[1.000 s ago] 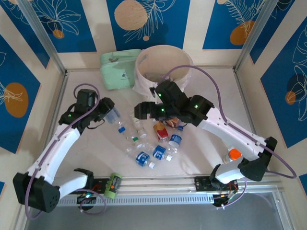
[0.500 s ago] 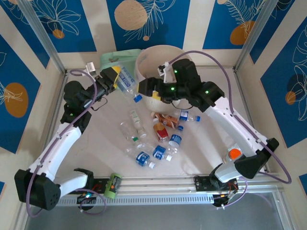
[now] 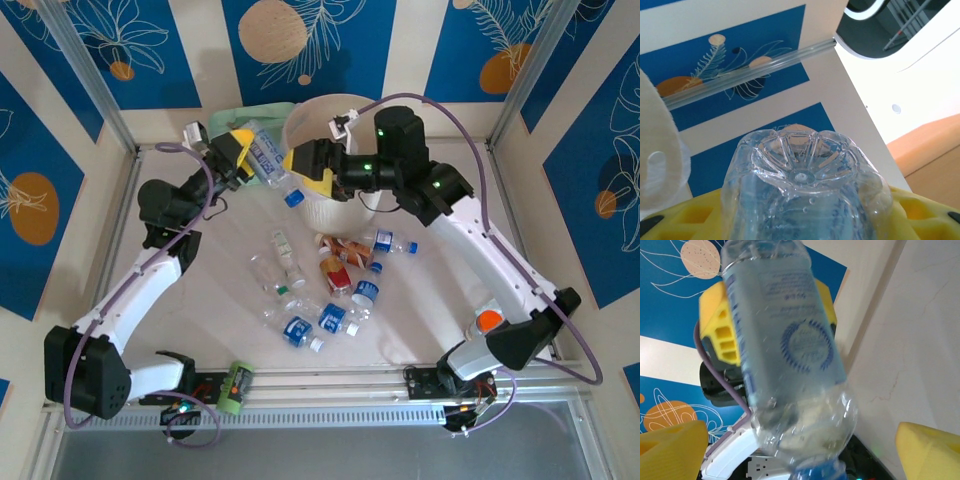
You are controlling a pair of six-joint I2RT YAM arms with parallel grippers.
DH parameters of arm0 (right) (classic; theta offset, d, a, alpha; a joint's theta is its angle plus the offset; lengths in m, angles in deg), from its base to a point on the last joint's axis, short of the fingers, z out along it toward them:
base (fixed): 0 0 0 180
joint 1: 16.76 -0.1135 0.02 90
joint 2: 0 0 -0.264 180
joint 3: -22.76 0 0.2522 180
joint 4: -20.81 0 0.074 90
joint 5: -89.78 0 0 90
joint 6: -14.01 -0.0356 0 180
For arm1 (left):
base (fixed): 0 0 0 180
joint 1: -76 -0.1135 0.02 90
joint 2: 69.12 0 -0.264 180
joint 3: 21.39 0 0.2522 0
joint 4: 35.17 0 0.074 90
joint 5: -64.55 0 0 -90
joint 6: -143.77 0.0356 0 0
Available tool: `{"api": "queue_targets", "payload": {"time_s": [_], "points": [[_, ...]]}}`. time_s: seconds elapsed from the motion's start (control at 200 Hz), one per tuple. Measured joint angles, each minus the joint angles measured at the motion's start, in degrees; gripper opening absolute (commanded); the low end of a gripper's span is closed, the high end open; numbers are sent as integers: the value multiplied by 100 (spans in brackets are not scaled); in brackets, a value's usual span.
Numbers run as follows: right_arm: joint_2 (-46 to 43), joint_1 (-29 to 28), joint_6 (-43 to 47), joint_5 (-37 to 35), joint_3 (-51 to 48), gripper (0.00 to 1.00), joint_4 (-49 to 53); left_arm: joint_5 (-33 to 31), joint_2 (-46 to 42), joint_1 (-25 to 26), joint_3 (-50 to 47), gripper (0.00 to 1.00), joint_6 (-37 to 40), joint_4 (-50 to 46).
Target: Put the plastic bottles in the bin
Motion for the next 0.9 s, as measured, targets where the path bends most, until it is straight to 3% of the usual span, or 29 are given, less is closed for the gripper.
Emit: {"api": "queue_targets", "payload": {"time_s": [0.255,0.74,0.805,0.9], "points": [[490,-42,-107,170,389,87,-42,153,181,181,2,54,-129,293],[535,-87,-140,227,516,64,-74,166,308,203,33,54,-306,529],[535,-87,-138,232,516,62,-74,166,313,201,33,63,-332,535],[535,-87,-138,256,527,61,-98,164,315,201,31,91,-319,457]]}}
